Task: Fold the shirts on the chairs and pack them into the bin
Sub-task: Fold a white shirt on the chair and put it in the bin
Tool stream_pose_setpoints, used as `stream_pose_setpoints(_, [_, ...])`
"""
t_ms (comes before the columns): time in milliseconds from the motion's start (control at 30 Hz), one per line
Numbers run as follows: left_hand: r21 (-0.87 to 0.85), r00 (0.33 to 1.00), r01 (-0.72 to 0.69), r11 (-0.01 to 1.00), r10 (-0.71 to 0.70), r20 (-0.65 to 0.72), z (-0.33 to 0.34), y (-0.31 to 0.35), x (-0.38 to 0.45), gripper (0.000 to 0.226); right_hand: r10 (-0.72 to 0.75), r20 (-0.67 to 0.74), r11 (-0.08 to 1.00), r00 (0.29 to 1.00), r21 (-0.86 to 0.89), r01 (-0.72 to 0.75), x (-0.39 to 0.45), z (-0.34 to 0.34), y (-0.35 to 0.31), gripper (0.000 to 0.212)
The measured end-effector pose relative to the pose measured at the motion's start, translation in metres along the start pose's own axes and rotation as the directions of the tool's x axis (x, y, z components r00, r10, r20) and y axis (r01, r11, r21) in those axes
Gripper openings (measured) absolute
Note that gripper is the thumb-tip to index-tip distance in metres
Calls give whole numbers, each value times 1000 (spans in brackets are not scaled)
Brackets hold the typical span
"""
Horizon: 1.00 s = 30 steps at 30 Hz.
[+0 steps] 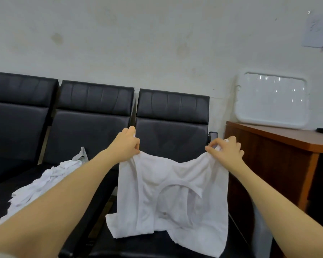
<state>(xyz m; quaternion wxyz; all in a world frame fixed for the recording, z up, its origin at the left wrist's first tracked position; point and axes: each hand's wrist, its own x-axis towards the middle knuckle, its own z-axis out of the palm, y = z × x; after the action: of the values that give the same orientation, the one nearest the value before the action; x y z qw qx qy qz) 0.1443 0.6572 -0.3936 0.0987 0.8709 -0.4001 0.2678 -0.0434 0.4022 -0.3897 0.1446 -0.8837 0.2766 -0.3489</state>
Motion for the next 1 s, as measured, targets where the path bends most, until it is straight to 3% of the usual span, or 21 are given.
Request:
stream_pose_setpoints(133, [-132,964,181,975,-202,-171,14,2,-5,18,-16,68,996,998,-81,22,-6,11,14,10])
stream_pose_setpoints(233, [-180,948,233,956,-265,-180,22,3,-9,13,-15,52,992,999,-125,21,-7,15,19,9])
stream_pose_setpoints(367, [-292,905,329,898,-388,-174,22,7,-9,6,-18,-109,990,994,-141,2,-4,18,23,11])
stream_pose_setpoints(433, [-250,910,307,918,-360,-205,22,9,-7,7,-57,-205,986,977,-163,24,-2,18,26,13])
stream_pose_setpoints(500, [-205,924,262,943,-306,-227,22,8,-6,13,-55,-216,991,975,-127,28,0,15,24,13])
stream_pose_setpoints(633, [-204,953,197,959,-237,-191,20,6,-4,31,11,-160,951,987,305,39,-5,6,19,10])
stream_pose_setpoints(733, [-317,930,166,934,-255,-264,16,8,-4,29,-24,-166,952,986,297,73,-10,1,18,10])
stream_pose_setpoints(867, [-402,894,152,903,-299,-333,10,15,-5,26,-52,-128,997,990,56,60,-7,-3,22,17])
stream_pose_setpoints(1000, [-382,859,74,921,-253,-444,3,26,-9,21,13,-275,985,961,169,36,-16,-11,19,15])
